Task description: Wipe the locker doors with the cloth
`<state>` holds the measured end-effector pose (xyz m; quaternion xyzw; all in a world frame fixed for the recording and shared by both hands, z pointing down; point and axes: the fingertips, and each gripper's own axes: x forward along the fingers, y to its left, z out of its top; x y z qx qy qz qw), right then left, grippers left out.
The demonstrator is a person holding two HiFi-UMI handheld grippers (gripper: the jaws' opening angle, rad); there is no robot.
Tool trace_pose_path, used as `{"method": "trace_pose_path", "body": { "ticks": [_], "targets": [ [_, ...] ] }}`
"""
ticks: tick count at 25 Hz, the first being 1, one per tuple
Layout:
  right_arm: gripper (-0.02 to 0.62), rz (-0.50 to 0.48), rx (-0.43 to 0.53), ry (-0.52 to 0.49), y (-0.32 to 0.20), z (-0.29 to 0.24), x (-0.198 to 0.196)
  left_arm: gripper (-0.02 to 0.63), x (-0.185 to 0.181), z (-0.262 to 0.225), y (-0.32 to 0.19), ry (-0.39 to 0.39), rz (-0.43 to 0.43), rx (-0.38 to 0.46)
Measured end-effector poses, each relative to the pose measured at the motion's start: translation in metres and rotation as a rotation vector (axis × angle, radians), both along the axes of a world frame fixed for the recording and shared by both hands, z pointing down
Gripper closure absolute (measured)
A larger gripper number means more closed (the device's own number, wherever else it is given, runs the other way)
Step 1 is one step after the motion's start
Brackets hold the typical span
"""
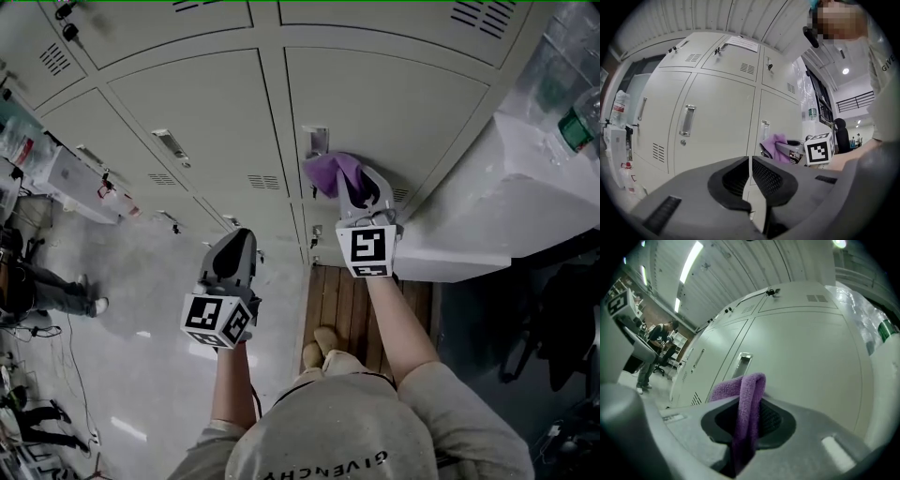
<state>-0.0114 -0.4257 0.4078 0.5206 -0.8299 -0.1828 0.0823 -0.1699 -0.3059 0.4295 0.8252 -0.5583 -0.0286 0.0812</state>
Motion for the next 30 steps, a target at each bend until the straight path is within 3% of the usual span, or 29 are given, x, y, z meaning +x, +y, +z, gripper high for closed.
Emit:
{"method": "trace_pose_path", "body": {
  "ticks": [8,30],
  "targets": [
    [0.538,0.032,0.005,0.110,-0.001,0.008,0.004,0.588,-0.005,0.002,-0.001,-0.001,-0.014,-0.004],
    [0.528,0.307,-0.077,0.021,0.004,0.029,0.153,0.588,0.053,0.009,-0.018,0.008,0.126,-0.012]
  ]
}}
